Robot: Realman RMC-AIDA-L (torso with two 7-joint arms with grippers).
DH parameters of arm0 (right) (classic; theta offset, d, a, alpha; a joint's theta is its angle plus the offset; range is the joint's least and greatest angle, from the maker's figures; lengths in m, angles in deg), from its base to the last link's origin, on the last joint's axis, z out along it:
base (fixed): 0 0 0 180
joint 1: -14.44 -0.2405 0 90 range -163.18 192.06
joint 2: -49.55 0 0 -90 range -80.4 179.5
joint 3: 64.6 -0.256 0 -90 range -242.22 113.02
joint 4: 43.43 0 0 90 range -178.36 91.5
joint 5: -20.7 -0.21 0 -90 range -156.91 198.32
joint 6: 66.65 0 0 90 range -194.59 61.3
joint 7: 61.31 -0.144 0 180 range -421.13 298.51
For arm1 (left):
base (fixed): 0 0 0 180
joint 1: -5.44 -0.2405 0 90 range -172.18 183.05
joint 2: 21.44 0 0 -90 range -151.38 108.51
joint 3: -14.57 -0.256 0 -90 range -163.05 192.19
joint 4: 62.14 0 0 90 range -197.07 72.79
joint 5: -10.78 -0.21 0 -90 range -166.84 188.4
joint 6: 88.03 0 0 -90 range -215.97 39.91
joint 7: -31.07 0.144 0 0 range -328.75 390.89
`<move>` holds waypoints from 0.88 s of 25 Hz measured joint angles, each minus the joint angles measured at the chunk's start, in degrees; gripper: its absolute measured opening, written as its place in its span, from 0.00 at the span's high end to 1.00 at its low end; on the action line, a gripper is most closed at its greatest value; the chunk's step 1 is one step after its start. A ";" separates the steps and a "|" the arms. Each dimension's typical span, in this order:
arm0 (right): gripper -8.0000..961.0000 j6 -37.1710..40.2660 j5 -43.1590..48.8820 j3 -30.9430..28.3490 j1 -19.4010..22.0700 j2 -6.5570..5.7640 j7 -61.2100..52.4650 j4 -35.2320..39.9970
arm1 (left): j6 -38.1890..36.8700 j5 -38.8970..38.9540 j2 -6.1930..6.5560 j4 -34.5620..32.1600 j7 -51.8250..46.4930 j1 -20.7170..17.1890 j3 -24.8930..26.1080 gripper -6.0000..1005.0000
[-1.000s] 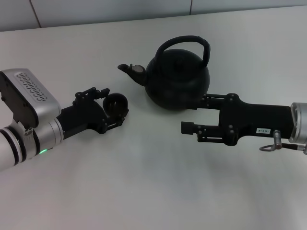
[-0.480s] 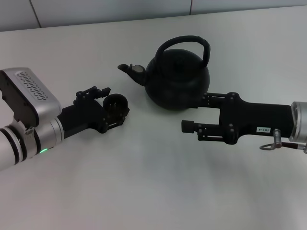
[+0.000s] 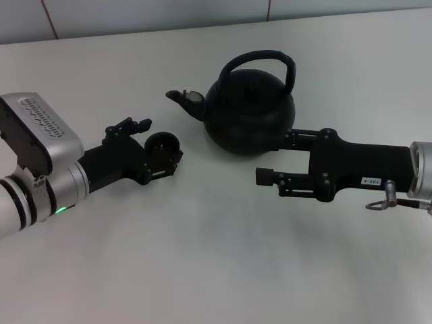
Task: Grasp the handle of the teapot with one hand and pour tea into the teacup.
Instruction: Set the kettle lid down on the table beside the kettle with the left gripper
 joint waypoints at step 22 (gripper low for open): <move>0.29 -0.07 0.00 -0.46 0.00 0.08 0.09 0.01 | -13.89 -1.42 1.70 -12.23 -0.63 -10.25 0.79 0.14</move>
